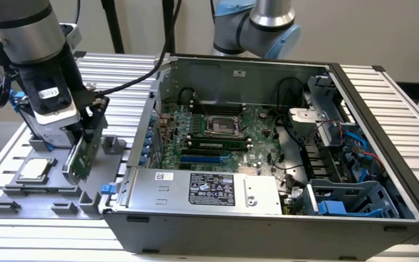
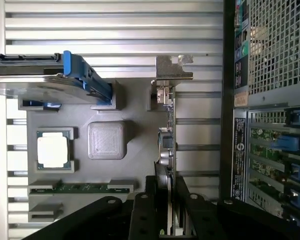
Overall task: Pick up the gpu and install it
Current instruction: 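Pick up the gpu and move the gpu toward the slot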
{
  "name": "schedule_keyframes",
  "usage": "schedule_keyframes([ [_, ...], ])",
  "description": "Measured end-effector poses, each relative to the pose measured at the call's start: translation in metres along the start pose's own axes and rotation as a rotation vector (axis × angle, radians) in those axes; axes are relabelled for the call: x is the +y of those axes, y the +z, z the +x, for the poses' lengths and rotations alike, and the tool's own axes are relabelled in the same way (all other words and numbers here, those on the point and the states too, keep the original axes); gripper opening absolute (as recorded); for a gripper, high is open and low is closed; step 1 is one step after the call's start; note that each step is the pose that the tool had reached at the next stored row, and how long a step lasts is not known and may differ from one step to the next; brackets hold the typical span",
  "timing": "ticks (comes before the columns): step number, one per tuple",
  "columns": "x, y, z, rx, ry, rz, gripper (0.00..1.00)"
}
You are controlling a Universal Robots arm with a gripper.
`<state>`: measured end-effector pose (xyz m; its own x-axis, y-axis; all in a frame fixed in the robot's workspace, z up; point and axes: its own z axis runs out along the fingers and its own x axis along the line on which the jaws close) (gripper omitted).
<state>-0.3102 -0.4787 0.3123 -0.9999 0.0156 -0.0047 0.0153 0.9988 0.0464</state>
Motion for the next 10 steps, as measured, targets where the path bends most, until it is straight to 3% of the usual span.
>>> schedule_keyframes([
  [10, 0.0021, -0.0452, -0.004, 0.0, 0.0, 0.0001, 0.27],
])
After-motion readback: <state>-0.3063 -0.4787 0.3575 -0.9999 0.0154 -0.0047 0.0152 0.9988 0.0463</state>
